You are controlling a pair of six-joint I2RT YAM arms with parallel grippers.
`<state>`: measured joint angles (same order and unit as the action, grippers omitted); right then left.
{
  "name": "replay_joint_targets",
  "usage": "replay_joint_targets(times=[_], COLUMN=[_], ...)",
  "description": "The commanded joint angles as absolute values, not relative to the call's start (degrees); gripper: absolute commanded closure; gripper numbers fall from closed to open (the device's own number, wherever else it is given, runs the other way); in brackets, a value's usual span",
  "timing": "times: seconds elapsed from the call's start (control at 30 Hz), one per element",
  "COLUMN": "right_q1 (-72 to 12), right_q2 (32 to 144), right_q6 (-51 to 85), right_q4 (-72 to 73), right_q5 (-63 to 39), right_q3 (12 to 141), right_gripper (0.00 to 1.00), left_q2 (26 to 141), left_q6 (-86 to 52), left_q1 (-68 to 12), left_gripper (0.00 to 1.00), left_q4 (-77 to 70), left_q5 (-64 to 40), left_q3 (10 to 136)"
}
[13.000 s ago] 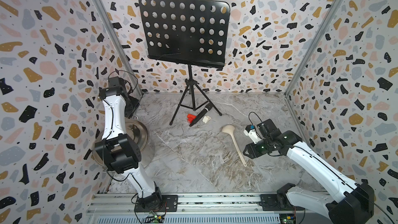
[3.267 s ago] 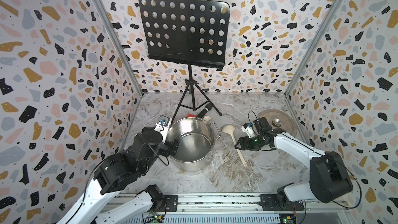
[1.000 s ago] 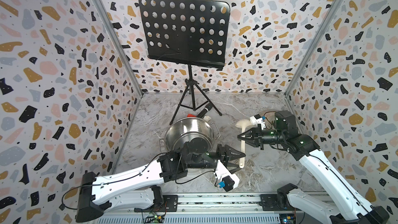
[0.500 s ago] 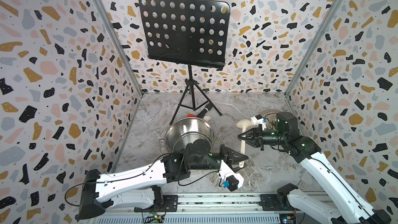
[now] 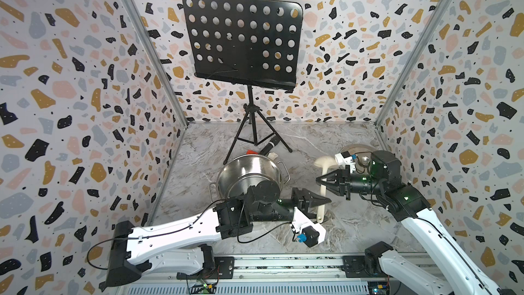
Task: Stir the soup with a spoon
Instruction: Pick up the spoon from the center of the board.
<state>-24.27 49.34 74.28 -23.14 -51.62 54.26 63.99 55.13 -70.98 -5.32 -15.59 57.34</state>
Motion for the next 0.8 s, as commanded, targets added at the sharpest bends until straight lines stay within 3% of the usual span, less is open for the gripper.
replay_joint_targets(times=[0.0, 0.23, 0.27, 0.33, 0.37, 0.4, 0.77], right_q1=[-24.6, -24.6, -24.6, -24.6, -24.6, -24.6, -24.7], right_q2=[48.3, 48.4, 48.4, 48.5, 48.6, 48.6, 48.4], right_q6=[77.7, 77.7, 77.7, 77.6, 77.6, 77.6, 77.5], right_q4=[-22.0, -22.1, -22.1, -22.1, -22.2, -22.2, -22.5], right_q5=[-51.3, -51.2, -51.3, -51.4, -51.4, -51.4, -50.9], right_q3=[54.3, 54.3, 54.3, 54.4, 54.5, 54.6, 54.5], right_gripper=[0.99, 0.99, 0.99, 0.99, 0.99, 0.99, 0.99], left_q2=[62.9, 62.7, 62.7, 63.1, 63.3, 63.2, 62.8], left_q6=[49.6, 48.9, 48.8, 48.5, 47.6, 46.3, 46.6], left_q1=[-70.6, -70.6, -70.6, -70.6, -70.6, -70.6, -70.6], left_gripper=[0.0, 0.0, 0.07, 0.24, 0.7, 1.0, 1.0], left_q4=[-9.7, -9.2, -8.6, -5.8, -5.3, -6.2, -5.7], left_q5=[-13.0, -13.2, -13.8, -15.0, -15.1, -14.7, -17.3], left_q3=[57.9, 57.8, 58.1, 59.5, 60.0, 59.7, 59.1])
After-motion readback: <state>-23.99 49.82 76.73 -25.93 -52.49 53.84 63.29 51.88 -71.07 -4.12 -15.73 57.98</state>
